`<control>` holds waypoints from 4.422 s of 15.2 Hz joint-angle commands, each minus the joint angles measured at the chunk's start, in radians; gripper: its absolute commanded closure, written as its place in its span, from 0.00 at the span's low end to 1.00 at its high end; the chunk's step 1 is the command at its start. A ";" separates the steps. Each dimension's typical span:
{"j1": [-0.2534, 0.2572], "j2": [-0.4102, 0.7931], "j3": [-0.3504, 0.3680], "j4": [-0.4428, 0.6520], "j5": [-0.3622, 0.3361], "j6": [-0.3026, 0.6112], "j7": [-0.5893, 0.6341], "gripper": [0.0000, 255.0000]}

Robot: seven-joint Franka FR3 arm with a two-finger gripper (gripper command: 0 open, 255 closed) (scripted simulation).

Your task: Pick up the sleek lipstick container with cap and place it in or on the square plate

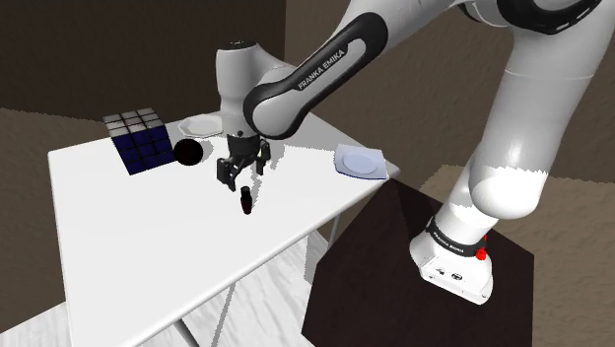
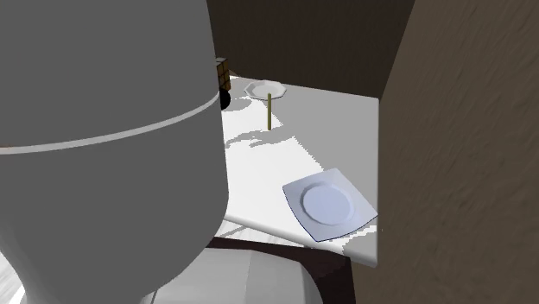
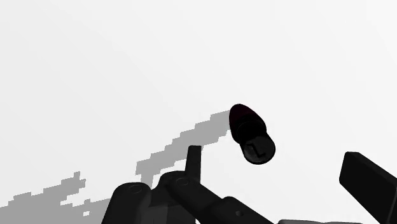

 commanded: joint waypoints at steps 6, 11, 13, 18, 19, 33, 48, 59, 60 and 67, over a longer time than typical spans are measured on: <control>0.014 0.071 -0.016 -0.005 -0.045 0.070 0.031 0.00; 0.014 0.071 -0.016 -0.005 -0.045 0.070 0.031 0.00; 0.014 0.071 -0.016 -0.005 -0.045 0.070 0.031 0.00; 0.014 0.071 -0.016 -0.005 -0.045 0.070 0.031 1.00; 0.014 0.071 -0.016 -0.005 -0.045 0.070 0.031 1.00; -0.003 -0.023 0.006 0.026 0.016 -0.046 -0.010 1.00; -0.082 -0.261 -0.037 -0.107 0.144 -0.130 -0.209 1.00; -0.177 -0.506 -0.207 -0.326 0.199 -0.158 -0.512 1.00; -0.186 -0.523 -0.224 -0.339 0.197 -0.163 -0.538 1.00; -0.264 -0.612 -0.354 -0.398 0.156 -0.199 -0.716 1.00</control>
